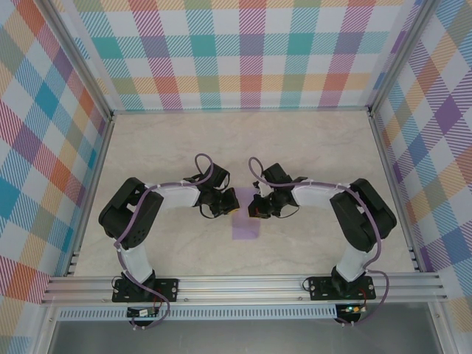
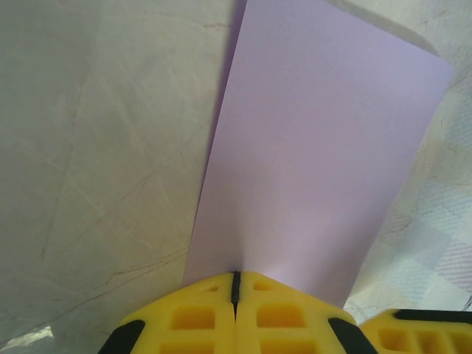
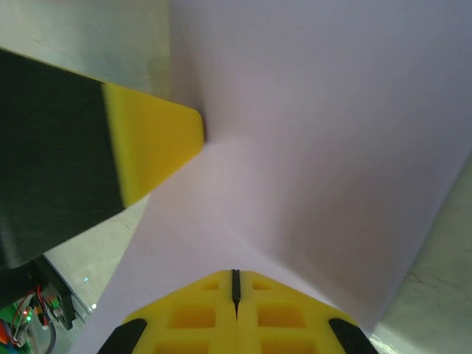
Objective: Fold a paper plane with a square sheet of paper (pick it up from the middle)
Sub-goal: Fold the square sheet of paper in half at the center of the table.
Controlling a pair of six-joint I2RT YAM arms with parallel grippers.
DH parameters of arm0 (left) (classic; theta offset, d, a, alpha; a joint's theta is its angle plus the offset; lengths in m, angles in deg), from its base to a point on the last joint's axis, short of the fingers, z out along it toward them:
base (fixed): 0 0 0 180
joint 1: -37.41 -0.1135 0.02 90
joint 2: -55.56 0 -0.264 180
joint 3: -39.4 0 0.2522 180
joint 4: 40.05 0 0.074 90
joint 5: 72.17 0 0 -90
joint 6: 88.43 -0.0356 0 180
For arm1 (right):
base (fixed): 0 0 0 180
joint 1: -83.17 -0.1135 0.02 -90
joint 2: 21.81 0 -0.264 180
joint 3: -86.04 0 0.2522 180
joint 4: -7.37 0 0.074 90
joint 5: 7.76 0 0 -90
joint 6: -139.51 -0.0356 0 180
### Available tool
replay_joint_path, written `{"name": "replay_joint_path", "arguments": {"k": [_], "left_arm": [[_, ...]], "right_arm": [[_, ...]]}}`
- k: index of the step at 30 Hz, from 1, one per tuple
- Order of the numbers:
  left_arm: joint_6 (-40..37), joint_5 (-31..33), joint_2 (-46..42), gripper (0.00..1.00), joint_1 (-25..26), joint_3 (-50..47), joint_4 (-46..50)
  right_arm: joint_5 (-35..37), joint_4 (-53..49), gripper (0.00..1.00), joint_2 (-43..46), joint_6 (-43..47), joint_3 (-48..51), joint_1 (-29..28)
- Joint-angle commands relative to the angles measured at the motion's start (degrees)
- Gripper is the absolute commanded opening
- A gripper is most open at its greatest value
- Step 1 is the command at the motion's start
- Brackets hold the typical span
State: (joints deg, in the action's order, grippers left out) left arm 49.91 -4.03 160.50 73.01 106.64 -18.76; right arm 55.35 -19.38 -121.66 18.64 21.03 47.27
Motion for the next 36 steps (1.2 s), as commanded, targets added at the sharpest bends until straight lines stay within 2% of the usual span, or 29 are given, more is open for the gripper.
{"name": "replay_joint_path", "arguments": {"k": [1,18,26,36], "left_arm": [[-0.7,10.2,9.1,0.0,1.3,-5.0,13.3],[-0.3,11.7,9.1,0.0,1.3,-5.1,13.7],[-0.7,11.9,8.4,0.0,1.3,-4.9,13.6],[-0.5,12.8,7.4,0.0,1.3,-4.4,14.0]], "right_arm": [[-2.4,0.1,0.0,-1.1,-0.3,0.3,-0.6],[0.1,-4.7,0.0,8.2,2.1,15.1,-0.6],[1.6,-5.8,0.0,16.8,-0.3,8.9,-1.0],[2.6,-0.9,0.0,3.3,-1.2,0.5,-4.3]]}}
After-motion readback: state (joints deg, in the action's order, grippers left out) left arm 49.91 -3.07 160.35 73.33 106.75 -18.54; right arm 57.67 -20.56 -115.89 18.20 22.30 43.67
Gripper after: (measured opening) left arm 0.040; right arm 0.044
